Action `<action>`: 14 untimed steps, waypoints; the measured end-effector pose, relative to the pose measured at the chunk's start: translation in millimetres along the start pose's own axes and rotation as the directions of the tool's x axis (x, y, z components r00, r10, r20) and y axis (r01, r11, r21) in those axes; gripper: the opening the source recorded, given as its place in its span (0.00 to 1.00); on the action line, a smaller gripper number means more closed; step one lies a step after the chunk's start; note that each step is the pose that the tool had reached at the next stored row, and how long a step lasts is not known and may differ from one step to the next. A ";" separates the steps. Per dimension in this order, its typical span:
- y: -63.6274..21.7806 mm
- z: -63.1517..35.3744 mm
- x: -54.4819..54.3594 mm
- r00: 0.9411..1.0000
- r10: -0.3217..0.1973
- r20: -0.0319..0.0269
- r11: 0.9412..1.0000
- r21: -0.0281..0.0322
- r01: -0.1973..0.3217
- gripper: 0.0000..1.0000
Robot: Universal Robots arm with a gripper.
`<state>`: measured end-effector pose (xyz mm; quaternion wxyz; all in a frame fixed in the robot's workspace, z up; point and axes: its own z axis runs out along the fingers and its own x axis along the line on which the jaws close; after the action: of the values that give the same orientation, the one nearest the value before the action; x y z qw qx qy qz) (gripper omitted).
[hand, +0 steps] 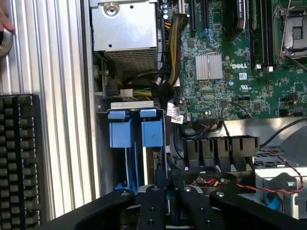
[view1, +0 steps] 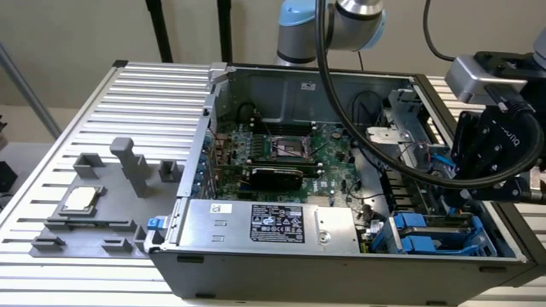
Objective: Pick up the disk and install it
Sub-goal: 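Insert the second disk wire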
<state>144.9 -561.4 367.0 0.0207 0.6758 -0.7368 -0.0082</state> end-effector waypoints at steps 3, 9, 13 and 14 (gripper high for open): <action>2.9 0.5 0.4 1.000 0.000 0.000 1.000 0.000 0.000 0.00; 14.0 4.6 4.1 1.000 -0.001 0.001 1.000 0.013 0.001 0.00; 16.6 8.5 5.7 1.000 -0.002 0.003 1.000 0.031 0.002 0.00; 16.8 9.4 6.0 1.000 -0.002 0.003 0.999 0.036 0.002 0.00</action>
<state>127.3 -566.0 358.4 0.0074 0.6769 -0.7361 0.0039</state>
